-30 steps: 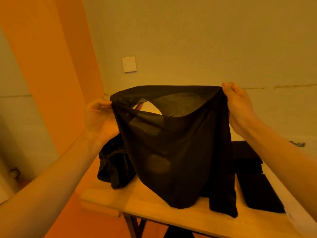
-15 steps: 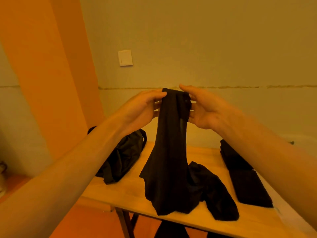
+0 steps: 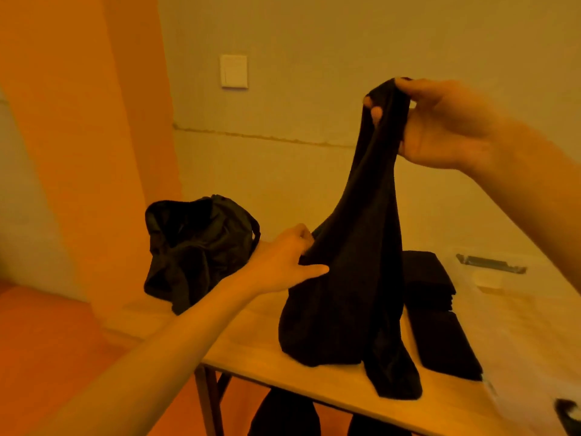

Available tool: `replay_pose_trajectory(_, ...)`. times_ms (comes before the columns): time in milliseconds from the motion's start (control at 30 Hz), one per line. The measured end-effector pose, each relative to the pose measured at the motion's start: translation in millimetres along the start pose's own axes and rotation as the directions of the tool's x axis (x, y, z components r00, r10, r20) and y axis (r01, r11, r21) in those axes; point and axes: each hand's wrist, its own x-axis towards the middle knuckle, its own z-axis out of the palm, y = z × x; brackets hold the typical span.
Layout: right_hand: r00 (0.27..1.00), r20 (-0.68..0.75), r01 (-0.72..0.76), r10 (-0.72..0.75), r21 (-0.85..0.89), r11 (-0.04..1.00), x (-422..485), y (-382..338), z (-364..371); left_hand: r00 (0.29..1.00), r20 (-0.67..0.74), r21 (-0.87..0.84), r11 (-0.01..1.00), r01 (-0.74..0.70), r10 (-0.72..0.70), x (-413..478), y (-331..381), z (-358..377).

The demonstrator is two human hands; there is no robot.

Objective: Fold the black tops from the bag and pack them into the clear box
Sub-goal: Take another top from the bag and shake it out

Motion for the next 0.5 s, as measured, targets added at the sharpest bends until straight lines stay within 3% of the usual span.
replay_pose_trajectory(67,1.0,-0.025,-0.007,0.006,-0.039,0.999,-1,-9,-10,0.999,0.014,-0.139,0.989,0.047,-0.045,1,-8,2)
replay_pose_trajectory(133,0.999,-0.035,0.004,-0.007,-0.069,0.998,-2,-16,-20,0.995,0.089,-0.394,0.915,0.084,-0.053,-5,-11,2)
replay_pose_trajectory(200,0.997,-0.049,0.06,-0.063,-0.053,0.997,-3,-19,-23,0.997,0.062,-0.458,0.886,0.068,-0.045,-10,-4,4)
replay_pose_trajectory(300,0.987,-0.05,0.153,-0.154,-0.021,0.988,-6,-15,-18,0.972,-0.171,-0.293,0.95,0.105,-0.16,-8,12,10)
replay_pose_trajectory(400,0.982,-0.03,0.185,-0.188,-0.097,0.978,-10,-9,-15,0.881,-0.448,0.038,0.981,0.189,-0.152,-3,19,6)
replay_pose_trajectory(500,0.984,0.016,0.179,-0.179,-0.164,0.97,-13,-8,-14,0.845,-0.49,0.192,0.918,0.346,-0.216,0,13,-11)
